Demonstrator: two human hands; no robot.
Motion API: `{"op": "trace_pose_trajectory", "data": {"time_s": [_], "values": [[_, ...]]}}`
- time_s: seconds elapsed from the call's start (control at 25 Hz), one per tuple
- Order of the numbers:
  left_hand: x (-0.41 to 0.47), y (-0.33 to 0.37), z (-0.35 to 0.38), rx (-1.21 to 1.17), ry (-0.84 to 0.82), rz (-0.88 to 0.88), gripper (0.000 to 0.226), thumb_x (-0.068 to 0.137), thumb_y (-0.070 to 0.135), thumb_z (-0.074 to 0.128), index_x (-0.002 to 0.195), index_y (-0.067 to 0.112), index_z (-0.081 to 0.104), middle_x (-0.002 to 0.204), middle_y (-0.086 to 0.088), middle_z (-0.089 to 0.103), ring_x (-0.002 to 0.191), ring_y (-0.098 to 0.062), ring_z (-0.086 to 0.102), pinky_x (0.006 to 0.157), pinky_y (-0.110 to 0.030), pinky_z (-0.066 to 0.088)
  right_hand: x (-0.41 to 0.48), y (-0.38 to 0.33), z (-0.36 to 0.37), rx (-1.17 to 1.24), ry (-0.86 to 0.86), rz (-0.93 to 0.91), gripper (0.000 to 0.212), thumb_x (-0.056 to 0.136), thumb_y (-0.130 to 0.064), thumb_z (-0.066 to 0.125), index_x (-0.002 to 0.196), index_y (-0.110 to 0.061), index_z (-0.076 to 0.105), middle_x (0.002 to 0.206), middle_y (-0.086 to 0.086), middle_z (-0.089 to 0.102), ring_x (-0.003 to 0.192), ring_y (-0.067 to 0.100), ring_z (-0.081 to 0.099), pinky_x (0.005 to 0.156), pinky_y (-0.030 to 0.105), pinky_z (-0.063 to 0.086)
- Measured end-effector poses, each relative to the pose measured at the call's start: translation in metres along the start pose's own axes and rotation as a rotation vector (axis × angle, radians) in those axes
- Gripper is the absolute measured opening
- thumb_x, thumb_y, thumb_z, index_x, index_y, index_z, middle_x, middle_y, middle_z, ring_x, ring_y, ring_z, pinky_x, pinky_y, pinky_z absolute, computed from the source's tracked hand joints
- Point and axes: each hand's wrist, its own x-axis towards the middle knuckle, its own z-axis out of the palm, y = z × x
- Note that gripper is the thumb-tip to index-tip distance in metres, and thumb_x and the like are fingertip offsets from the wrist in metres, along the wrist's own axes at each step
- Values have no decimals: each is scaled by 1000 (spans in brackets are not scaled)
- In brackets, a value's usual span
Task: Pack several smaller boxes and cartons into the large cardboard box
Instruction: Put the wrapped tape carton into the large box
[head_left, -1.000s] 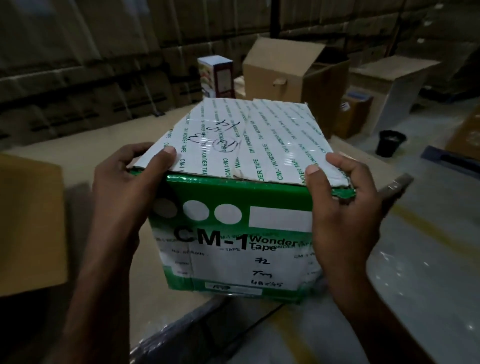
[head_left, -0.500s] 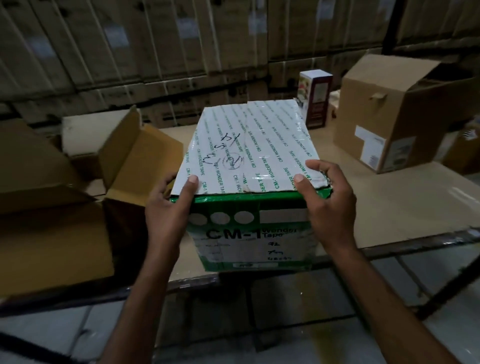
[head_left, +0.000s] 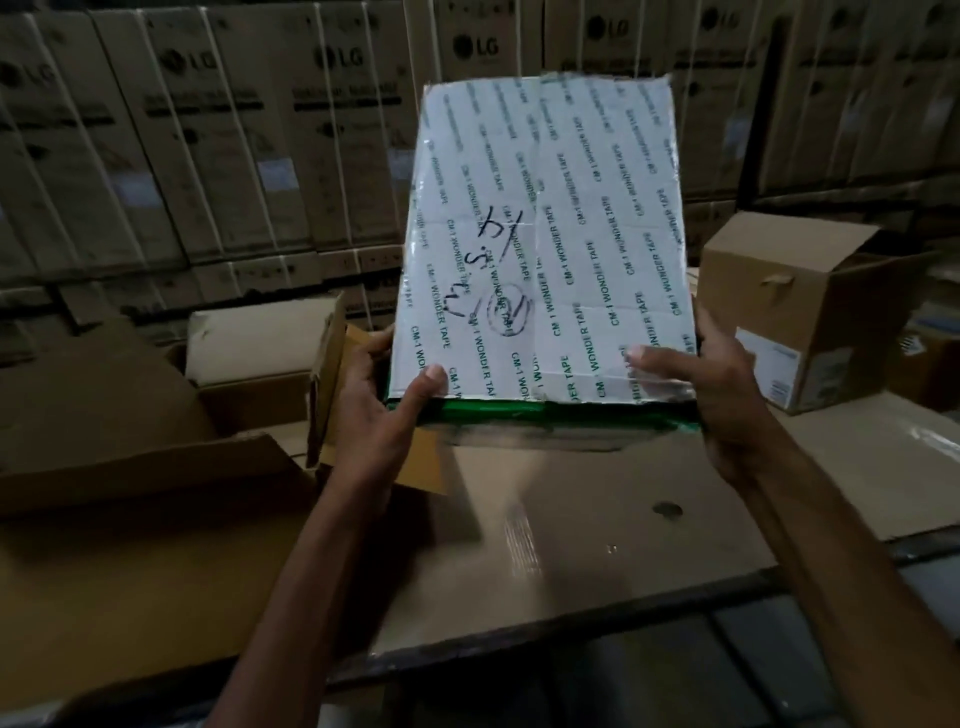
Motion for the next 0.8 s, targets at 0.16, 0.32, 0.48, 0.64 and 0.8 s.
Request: {"op": "trace_pose_trajectory", "data": {"time_s": [0.16, 0.32, 0.48, 0.64, 0.8], "values": [[24, -7, -43, -27, -95, 38, 48, 90, 23, 76, 130, 28, 49, 132, 5, 63, 119, -8, 65, 89, -31, 57, -7, 0, 49, -10, 198, -118, 69, 83, -7, 80, 145, -15, 51, 133, 1, 70, 119, 23, 70, 98, 48, 58], [68, 4, -71, -34, -67, -8, 59, 84, 47, 80, 124, 29, 40, 133, 0, 60, 118, -9, 65, 98, -45, 57, 9, -20, 95, -60, 197, -245, 79, 82, -3, 82, 151, -17, 46, 139, 2, 66, 124, 22, 67, 95, 45, 60], [123, 25, -97, -43, -79, 127, 83, 88, 27, 80, 155, 21, 31, 139, 6, 59, 121, -5, 64, 95, -33, 58, 54, -43, 136, -160, 202, -346, 87, 83, -22, 88, 156, -22, 41, 151, 1, 56, 138, 23, 55, 108, 52, 51], [170, 34, -129, 17, -49, 254, 74, 91, 24, 77, 153, 16, 36, 138, 2, 61, 123, -9, 64, 94, -33, 59, 111, -43, 176, -150, 149, -385, 89, 84, -25, 87, 157, -15, 37, 152, 2, 54, 139, 16, 53, 110, 41, 50], [202, 39, -174, 94, 83, 310, 74, 90, 21, 77, 151, 14, 34, 136, 1, 60, 121, -6, 64, 92, -28, 59, 171, -31, 228, -124, 7, -341, 96, 81, -35, 90, 157, -14, 35, 150, 5, 56, 136, 22, 56, 108, 51, 51]]}}
